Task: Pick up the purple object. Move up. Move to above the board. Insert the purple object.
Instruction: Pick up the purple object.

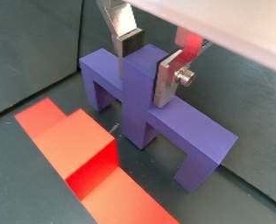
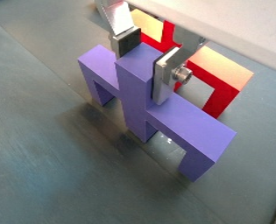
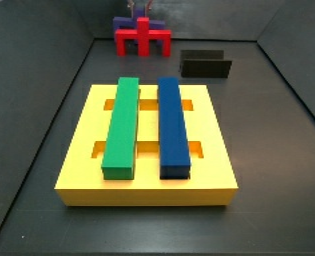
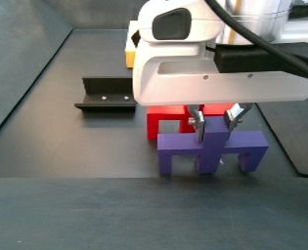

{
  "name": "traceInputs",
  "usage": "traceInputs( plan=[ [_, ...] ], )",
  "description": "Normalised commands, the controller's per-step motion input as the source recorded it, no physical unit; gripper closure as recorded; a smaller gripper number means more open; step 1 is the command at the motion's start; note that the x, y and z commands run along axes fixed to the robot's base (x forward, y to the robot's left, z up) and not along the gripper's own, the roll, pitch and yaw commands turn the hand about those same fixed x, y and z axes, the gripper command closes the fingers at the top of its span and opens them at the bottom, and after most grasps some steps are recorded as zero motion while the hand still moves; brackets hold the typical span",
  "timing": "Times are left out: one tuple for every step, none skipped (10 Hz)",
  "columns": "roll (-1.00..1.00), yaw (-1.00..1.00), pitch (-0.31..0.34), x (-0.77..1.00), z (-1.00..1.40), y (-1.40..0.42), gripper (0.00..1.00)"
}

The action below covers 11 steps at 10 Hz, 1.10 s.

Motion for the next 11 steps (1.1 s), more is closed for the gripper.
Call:
traceInputs(
  plan=[
    [0.00, 0.00, 0.000, 0.00, 0.00, 0.00, 1.00],
    [0.00, 0.00, 0.000, 0.00, 0.00, 0.00, 1.00],
    [0.00, 0.00, 0.000, 0.00, 0.00, 0.00, 1.00],
    [0.00, 0.00, 0.000, 0.00, 0.00, 0.00, 1.00],
    [0.00, 0.00, 0.000, 0.00, 0.00, 0.00, 1.00],
    [0.00, 0.00, 0.000, 0.00, 0.00, 0.00, 1.00],
    [0.00, 0.00, 0.000, 0.00, 0.00, 0.00, 1.00],
    [0.00, 0.00, 0.000, 0.00, 0.00, 0.00, 1.00],
    [0.00, 0.00, 0.000, 0.00, 0.00, 0.00, 1.00],
    [0.00, 0.00, 0.000, 0.00, 0.00, 0.00, 1.00],
    [0.00, 0.00, 0.000, 0.00, 0.00, 0.00, 1.00]
  ],
)
